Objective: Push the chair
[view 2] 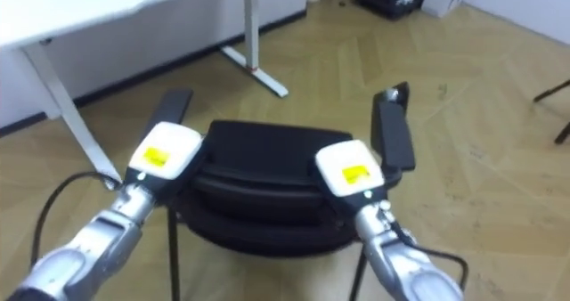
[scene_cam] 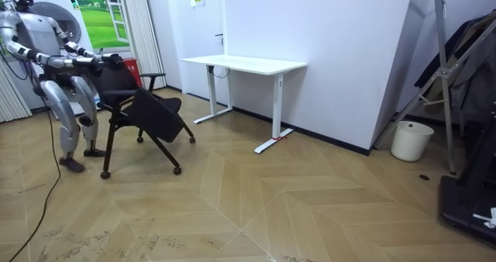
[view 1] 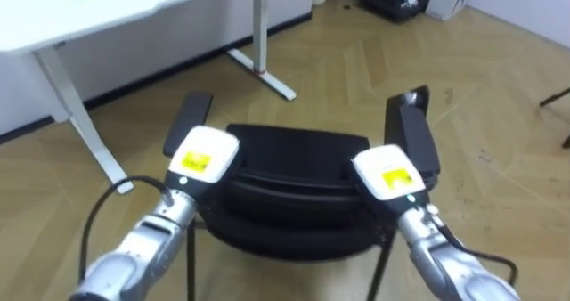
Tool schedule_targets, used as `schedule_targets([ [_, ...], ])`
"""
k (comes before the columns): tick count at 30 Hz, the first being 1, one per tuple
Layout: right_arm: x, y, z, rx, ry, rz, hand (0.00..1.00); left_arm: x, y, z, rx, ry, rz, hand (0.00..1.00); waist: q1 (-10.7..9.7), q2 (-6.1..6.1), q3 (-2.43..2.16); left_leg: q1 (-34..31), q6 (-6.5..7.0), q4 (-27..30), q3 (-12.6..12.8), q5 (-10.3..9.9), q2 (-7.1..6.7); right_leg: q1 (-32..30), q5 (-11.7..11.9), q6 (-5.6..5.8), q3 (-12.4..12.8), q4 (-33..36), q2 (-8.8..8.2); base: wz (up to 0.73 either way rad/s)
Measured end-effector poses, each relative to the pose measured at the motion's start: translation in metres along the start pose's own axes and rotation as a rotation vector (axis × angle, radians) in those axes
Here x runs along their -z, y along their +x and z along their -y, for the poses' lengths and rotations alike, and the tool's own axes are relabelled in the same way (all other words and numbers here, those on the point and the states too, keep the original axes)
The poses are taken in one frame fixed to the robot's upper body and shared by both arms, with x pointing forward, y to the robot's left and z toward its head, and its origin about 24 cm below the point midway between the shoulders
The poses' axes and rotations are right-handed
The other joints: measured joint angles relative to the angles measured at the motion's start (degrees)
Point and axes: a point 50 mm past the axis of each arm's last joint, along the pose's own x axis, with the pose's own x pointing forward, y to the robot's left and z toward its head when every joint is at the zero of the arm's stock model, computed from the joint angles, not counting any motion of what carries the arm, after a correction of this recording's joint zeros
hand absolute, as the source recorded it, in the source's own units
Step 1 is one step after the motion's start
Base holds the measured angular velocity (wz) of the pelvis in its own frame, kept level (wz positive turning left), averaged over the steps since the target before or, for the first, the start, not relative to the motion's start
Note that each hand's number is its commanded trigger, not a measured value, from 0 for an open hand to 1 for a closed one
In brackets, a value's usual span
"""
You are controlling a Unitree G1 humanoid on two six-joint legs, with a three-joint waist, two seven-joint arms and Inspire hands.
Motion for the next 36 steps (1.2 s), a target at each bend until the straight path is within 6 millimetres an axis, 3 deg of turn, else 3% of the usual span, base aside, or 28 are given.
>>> schedule_targets([
  [2, -0.008, 0.003, 0.002, 0.009, -0.002, 0.024, 1.0, 0.008, -0.005, -0.002, -0.029, 0.012, -0.016, 1.0, -0.64, -0.45, -0.08, 0.9, -0.1, -3.44, -6.08, 2.53, -0.81, -0.9, 1.59, -1.92, -0.53, -15.6, 5.05, 0.52],
  [3, -0.009, 0.003, 0.003, 0.011, -0.001, 0.025, 1.0, 0.008, -0.004, -0.003, -0.032, 0.015, -0.017, 1.0, -0.94, -0.8, -0.18, 1.13, -0.06, -3.96, -7.68, 2.9, -1.38, -1.34, 2.59, -2.15, -0.2, -19.17, 5.34, 0.91],
  [4, -0.008, 0.004, 0.004, 0.009, 0.0, 0.025, 1.0, 0.008, -0.002, -0.004, -0.033, 0.019, -0.013, 1.0, -1.39, -1.94, -0.28, 1.77, -0.25, -4.39, -9.91, 3.0, -2.56, -2.48, 5.11, -1.88, 1.76, -24.63, 4.92, 1.05],
  [5, -0.006, 0.004, 0.004, -0.008, 0.008, 0.029, 1.0, 0.008, 0.0, -0.004, -0.025, 0.016, -0.012, 1.0, -1.86, -3.54, -0.46, 2.28, -0.33, -3.89, -11.27, 2.2, -4.18, -2.92, 6.71, -1.61, 4.13, -27.47, 2.95, 1.06],
  [6, -0.005, 0.005, 0.005, -0.013, 0.007, 0.034, 1.0, 0.008, 0.0, -0.004, -0.024, 0.015, -0.014, 1.0, -2.19, -4.35, -0.32, 2.54, -0.41, -2.77, -12.22, 1.31, -5.24, -3.26, 6.91, -1.47, 5.5, -27.69, 1.78, 0.89],
  [7, -0.004, 0.007, 0.007, -0.021, 0.002, 0.043, 1.0, 0.007, 0.0, -0.003, -0.024, 0.006, -0.026, 1.0, -2.11, -4.45, -0.41, 2.51, -0.85, 0.35, -12.26, -1.32, -5.47, -4.17, 8.59, -1.18, 5.98, -23.49, 1.26, 0.72],
  [8, -0.001, 0.009, 0.011, -0.022, -0.011, 0.045, 1.0, 0.006, 0.001, -0.002, -0.022, -0.005, -0.041, 1.0, -2.09, -4.29, -0.59, 1.8, -2.13, 3.71, -11.13, -3.78, -4.55, -4.57, 8.49, -1.08, 5.17, -20.72, 1.64, 0.55],
  [9, 0.001, 0.011, 0.013, -0.027, -0.022, 0.046, 1.0, 0.005, 0.002, 0.0, -0.018, -0.015, -0.051, 1.0, -1.83, -3.67, -0.82, 1.54, -2.76, 4.51, -10.08, -4.79, -3.57, -4.7, 8.49, -1.09, 4.57, -20.36, 2.12, 0.16],
  [10, 0.005, 0.015, 0.017, -0.044, -0.043, 0.047, 1.0, 0.001, 0.003, 0.003, -0.016, -0.037, -0.068, 1.0, -0.43, -2.07, -1.44, 1.46, -3.98, 4.69, -8.64, -5.98, -1.1, -4.74, 8.08, -1.76, 2.87, -20.25, 2.91, -0.17],
  [11, 0.006, 0.021, 0.023, -0.048, -0.061, 0.053, 1.0, 0.0, 0.004, 0.003, -0.026, -0.05, -0.087, 1.0, 0.45, -0.51, -1.61, 1.49, -4.46, 4.57, -8.37, -6.74, 0.4, -4.91, 7.49, -2.58, 1.65, -18.86, 3.5, -0.16],
  [12, 0.006, 0.023, 0.026, -0.043, -0.07, 0.056, 1.0, 0.0, 0.005, 0.002, -0.035, -0.056, -0.093, 1.0, 0.74, -0.09, -1.65, 1.6, -4.54, 4.74, -8.07, -6.98, 1.07, -5.54, 6.39, -3.32, 2.46, -16.9, 3.94, 0.27],
  [13, 0.006, 0.028, 0.033, -0.03, -0.08, 0.065, 1.0, 0.002, 0.007, -0.001, -0.051, -0.055, -0.101, 1.0, 0.85, -1.36, -1.06, 1.41, -4.03, 7.35, -6.63, -8.69, 1.25, -8.6, 0.52, -3.72, 7.22, -6.38, 3.62, 0.97],
  [14, 0.008, 0.029, 0.037, -0.018, -0.077, 0.064, 1.0, 0.005, 0.012, -0.007, -0.061, -0.049, -0.097, 1.0, -0.2, -4.04, -0.24, -1.05, -5.55, 17.35, -4.31, -11.03, 1.0, -10.15, -5.18, -3.64, 10.48, 2.1, 3.47, 1.24],
  [15, 0.009, 0.028, 0.036, -0.022, -0.069, 0.055, 1.0, 0.003, 0.015, -0.008, -0.059, -0.053, -0.094, 1.0, -0.57, -3.99, -0.37, -2.64, -6.1, 23.42, -4.34, -11.14, 2.01, -9.59, -6.18, -5.44, 11.15, 3.82, 4.93, 1.29],
  [16, 0.011, 0.026, 0.029, -0.051, -0.048, 0.021, 1.0, -0.001, 0.018, -0.005, -0.034, -0.059, -0.089, 1.0, 0.13, -3.68, -0.79, -4.88, -6.98, 33.38, -3.46, -10.13, 4.6, -7.19, -7.33, -7.07, 11.1, 3.66, 7.41, 0.59],
  [17, 0.012, 0.025, 0.024, -0.075, -0.039, 0.013, 1.0, -0.003, 0.016, -0.001, -0.021, -0.059, -0.082, 1.0, 1.45, -3.32, -0.98, -6.91, -7.68, 40.46, -2.41, -8.57, 6.78, -4.58, -7.4, -7.24, 10.96, 1.17, 9.24, 0.27],
  [19, 0.014, 0.023, 0.021, -0.076, -0.04, 0.022, 1.0, -0.007, 0.014, 0.001, -0.019, -0.061, -0.073, 1.0, 2.52, -3.0, -0.95, -11.22, -8.47, 47.15, -2.19, -5.62, 8.36, -1.52, -6.33, -7.74, 8.73, -2.55, 9.05, 0.16],
  [20, 0.015, 0.02, 0.018, -0.068, -0.039, 0.024, 1.0, -0.008, 0.013, 0.003, -0.016, -0.067, -0.074, 1.0, 2.24, -2.89, -0.94, -13.31, -8.71, 47.6, -1.8, -4.21, 9.16, 0.29, -6.02, -8.43, 7.13, -4.14, 8.61, 0.48],
  [22, 0.015, 0.015, 0.013, -0.071, -0.035, 0.022, 1.0, -0.011, 0.008, 0.008, -0.006, -0.068, -0.074, 1.0, 1.62, -3.4, -1.01, -14.56, -8.2, 44.37, -0.59, -3.14, 9.31, 2.71, -6.64, -9.53, 5.7, -6.03, 7.65, 0.59],
  [25, 0.017, 0.013, 0.012, -0.063, -0.039, 0.038, 1.0, -0.014, 0.007, 0.007, -0.02, -0.069, -0.069, 1.0, 1.94, -4.12, -0.89, -16.55, -8.17, 32.47, 3.17, -3.06, 8.34, 5.52, -6.91, -9.91, 4.69, -9.05, 6.85, 0.32],
  [27, 0.018, 0.013, 0.013, -0.05, -0.044, 0.038, 1.0, -0.014, 0.007, 0.006, -0.03, -0.063, -0.069, 1.0, 2.2, -4.67, -0.74, -17.61, -8.2, 23.04, 4.06, -1.65, 5.82, 6.66, -6.91, -9.92, 4.57, -10.77, 6.5, 0.14],
  [29, 0.017, 0.01, 0.011, -0.035, -0.047, 0.042, 1.0, -0.015, 0.003, 0.006, -0.035, -0.059, -0.07, 1.0, 2.57, -4.8, -0.79, -17.97, -7.56, 8.74, 6.73, 3.56, 3.3, 8.57, -6.52, -10.11, 4.49, -13.92, 6.46, 0.08],
  [30, 0.017, 0.01, 0.012, -0.03, -0.049, 0.044, 1.0, -0.015, 0.002, 0.005, -0.038, -0.058, -0.071, 1.0, 2.62, -4.74, -0.75, -18.0, -7.37, 5.65, 7.22, 4.98, 2.62, 9.11, -6.47, -10.2, 4.5, -14.46, 6.45, 0.0],
  [31, 0.016, 0.01, 0.013, -0.017, -0.056, 0.05, 1.0, -0.014, 0.001, 0.004, -0.046, -0.057, -0.073, 1.0, 3.2, -4.55, -0.75, -17.86, -6.72, 0.57, 7.37, 7.97, 1.41, 9.8, -6.52, -10.22, 4.61, -15.13, 6.44, -0.21],
  [32, 0.015, 0.01, 0.014, -0.011, -0.059, 0.052, 1.0, -0.013, 0.001, 0.003, -0.049, -0.055, -0.074, 1.0, 4.13, -4.26, -0.91, -17.32, -5.92, -2.78, 7.22, 11.39, 0.74, 10.67, -6.68, -10.15, 4.98, -15.94, 6.47, -0.26],
  [34, 0.013, 0.011, 0.017, 0.003, -0.067, 0.059, 1.0, -0.011, 0.001, 0.001, -0.058, -0.055, -0.077, 1.0, 4.36, -4.23, -0.96, -15.82, -4.99, -5.95, 7.14, 15.93, -0.26, 11.87, -7.18, -9.43, 5.78, -17.16, 6.09, -0.12],
  [35, 0.013, 0.012, 0.021, 0.016, -0.077, 0.063, 1.0, -0.01, 0.001, -0.001, -0.069, -0.054, -0.079, 1.0, 4.24, -4.1, -1.05, -15.11, -4.34, -7.5, 7.27, 18.03, -1.15, 12.22, -7.77, -8.84, 6.26, -17.28, 5.51, 0.0],
  [36, 0.013, 0.012, 0.022, 0.023, -0.084, 0.064, 1.0, -0.01, 0.002, -0.001, -0.073, -0.056, -0.08, 1.0, 4.24, -4.26, -0.97, -14.7, -3.78, -8.0, 7.36, 18.6, -1.54, 12.5, -8.07, -8.51, 6.5, -17.31, 5.13, -0.08],
])
